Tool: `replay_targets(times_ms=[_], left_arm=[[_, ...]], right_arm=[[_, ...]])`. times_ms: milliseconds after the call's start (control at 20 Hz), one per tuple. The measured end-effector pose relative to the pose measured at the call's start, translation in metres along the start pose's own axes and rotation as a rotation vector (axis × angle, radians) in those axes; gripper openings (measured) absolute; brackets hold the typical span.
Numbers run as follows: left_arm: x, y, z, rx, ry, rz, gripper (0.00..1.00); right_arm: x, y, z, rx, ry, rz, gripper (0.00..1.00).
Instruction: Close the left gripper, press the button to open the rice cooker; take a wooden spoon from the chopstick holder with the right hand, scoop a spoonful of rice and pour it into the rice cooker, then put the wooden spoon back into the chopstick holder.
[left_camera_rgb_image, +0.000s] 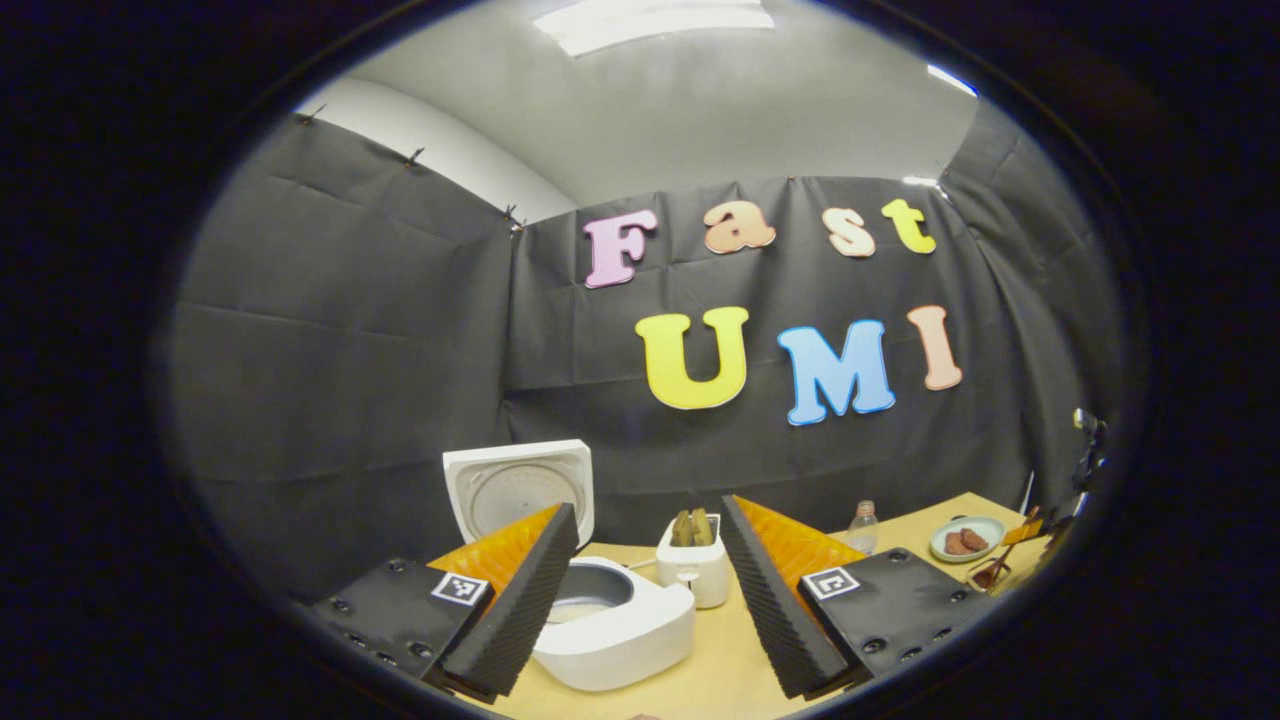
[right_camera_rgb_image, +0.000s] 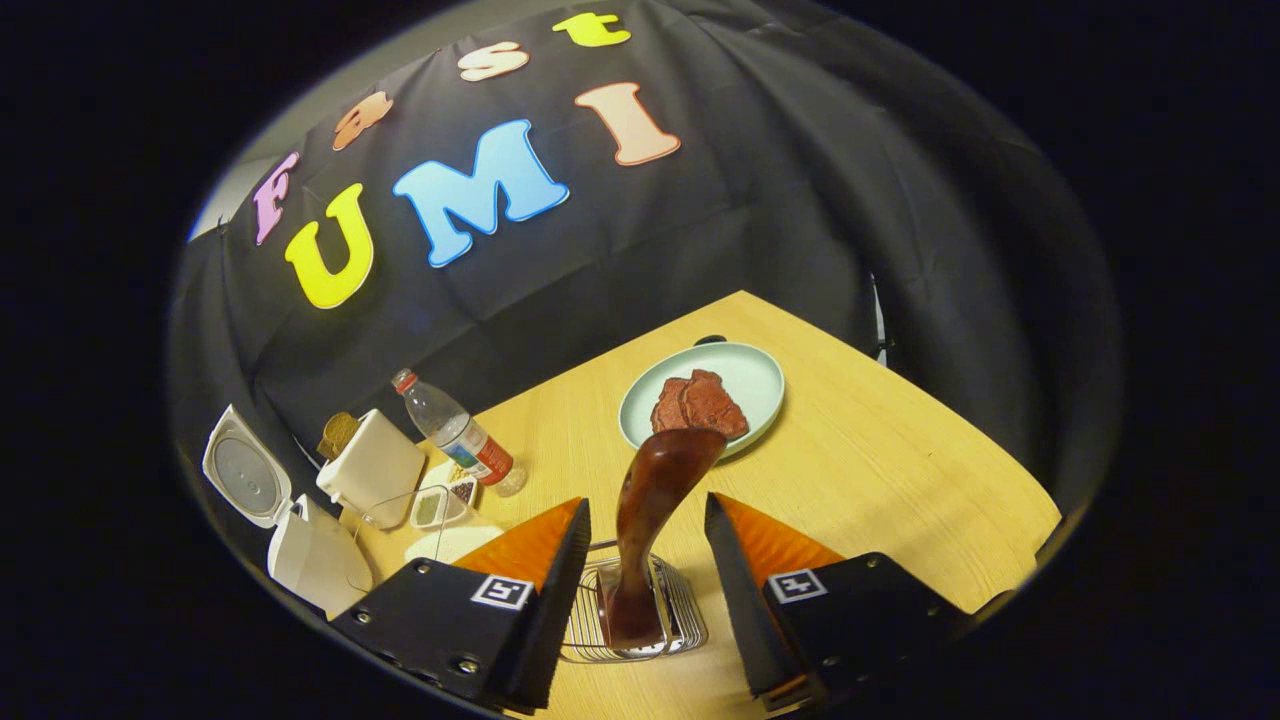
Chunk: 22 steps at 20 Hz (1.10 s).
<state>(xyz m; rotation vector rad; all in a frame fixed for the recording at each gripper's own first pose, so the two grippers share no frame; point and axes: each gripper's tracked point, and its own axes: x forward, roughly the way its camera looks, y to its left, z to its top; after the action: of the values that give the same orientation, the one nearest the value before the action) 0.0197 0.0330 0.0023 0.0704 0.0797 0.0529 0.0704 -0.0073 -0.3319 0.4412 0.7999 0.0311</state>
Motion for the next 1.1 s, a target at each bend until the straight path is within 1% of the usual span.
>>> replay_targets(times_ms=[100,150,200,250,300,350,450,500,600,800,950,1000,1050,1100], left_arm=[[-0.002,0.006,-0.004,0.002,0.009,0.022,0.98],[-0.004,0.009,-0.005,0.002,0.008,0.026,0.94],[-0.004,0.012,-0.005,0.001,0.007,0.032,0.94],[-0.004,0.015,-0.008,-0.005,0.009,0.034,0.98],[-0.004,0.017,-0.009,-0.013,0.014,0.034,0.94],[-0.004,0.020,-0.013,-0.020,0.019,0.039,0.94],[-0.003,0.025,-0.015,-0.031,0.022,0.037,0.94],[-0.002,0.029,-0.015,-0.030,0.022,0.032,0.98],[0.001,0.037,-0.015,-0.030,0.014,0.030,0.98],[0.006,0.047,-0.015,-0.065,0.005,0.010,0.98],[0.008,0.056,-0.025,-0.067,0.014,-0.002,0.98],[0.008,0.056,-0.027,-0.067,0.014,-0.002,0.94],[0.006,0.064,-0.029,-0.069,0.014,-0.004,0.98],[0.006,0.071,-0.030,-0.070,0.014,-0.005,0.98]], right_arm=[[0.000,0.001,-0.006,-0.016,0.030,0.002,0.69],[0.000,0.002,-0.009,-0.023,0.035,-0.005,0.49],[0.000,0.007,-0.010,-0.028,0.057,0.010,0.28],[0.004,0.007,-0.017,-0.048,0.070,0.011,0.28],[-0.020,0.012,-0.004,-0.034,0.058,0.017,0.19],[0.003,0.015,-0.013,-0.052,0.070,0.022,0.12],[-0.004,0.019,-0.011,-0.106,0.055,0.013,0.12],[-0.009,0.022,-0.005,-0.131,0.032,0.006,0.11],[-0.024,0.031,0.010,-0.163,-0.017,-0.006,0.11],[-0.055,0.061,0.048,-0.233,-0.124,-0.003,0.11],[-0.069,0.095,0.067,-0.255,-0.191,0.028,0.11],[-0.072,0.108,0.067,-0.257,-0.200,0.043,0.11],[-0.074,0.119,0.068,-0.256,-0.207,0.056,0.12],[-0.074,0.131,0.068,-0.256,-0.212,0.071,0.11]])
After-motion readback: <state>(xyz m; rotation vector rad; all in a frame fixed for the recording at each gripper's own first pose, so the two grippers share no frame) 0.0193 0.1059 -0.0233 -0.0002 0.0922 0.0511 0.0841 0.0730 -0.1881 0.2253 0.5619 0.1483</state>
